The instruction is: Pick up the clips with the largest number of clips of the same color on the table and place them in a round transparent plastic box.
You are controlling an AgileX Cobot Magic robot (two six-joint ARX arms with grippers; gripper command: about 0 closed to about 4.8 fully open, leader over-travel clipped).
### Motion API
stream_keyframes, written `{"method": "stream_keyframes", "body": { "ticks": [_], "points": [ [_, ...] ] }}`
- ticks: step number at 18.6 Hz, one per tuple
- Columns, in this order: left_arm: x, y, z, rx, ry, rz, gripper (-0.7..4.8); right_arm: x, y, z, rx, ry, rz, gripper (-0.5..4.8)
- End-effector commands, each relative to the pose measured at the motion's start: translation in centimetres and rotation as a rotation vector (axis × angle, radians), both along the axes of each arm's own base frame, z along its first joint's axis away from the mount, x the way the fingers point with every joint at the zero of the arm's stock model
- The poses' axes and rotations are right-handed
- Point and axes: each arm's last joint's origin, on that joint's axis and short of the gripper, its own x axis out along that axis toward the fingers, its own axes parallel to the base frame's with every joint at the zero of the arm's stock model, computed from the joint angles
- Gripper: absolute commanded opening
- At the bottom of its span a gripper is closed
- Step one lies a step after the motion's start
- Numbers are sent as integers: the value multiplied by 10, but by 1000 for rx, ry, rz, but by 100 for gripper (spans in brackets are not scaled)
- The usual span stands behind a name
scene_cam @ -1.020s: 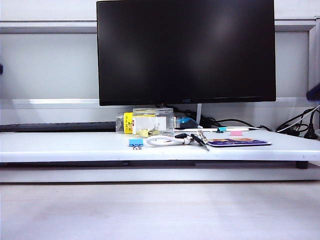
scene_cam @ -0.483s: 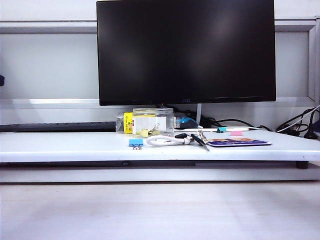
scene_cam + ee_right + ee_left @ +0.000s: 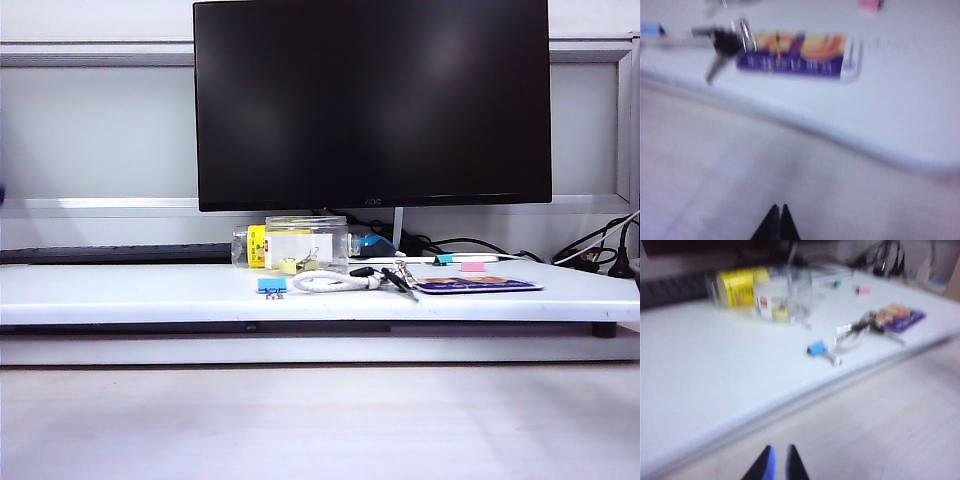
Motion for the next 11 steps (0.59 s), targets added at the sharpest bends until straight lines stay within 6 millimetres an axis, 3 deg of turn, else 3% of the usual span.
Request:
{"method": "stream_keyframes", "body": {
  "ticks": [1,11],
  "points": [
    [0,0,-4,5,33,1,48,0,0,0,1,4,0,-3],
    [0,0,-3,-6,39,3,49,0,0,0,1,4,0,-1]
  ]
}}
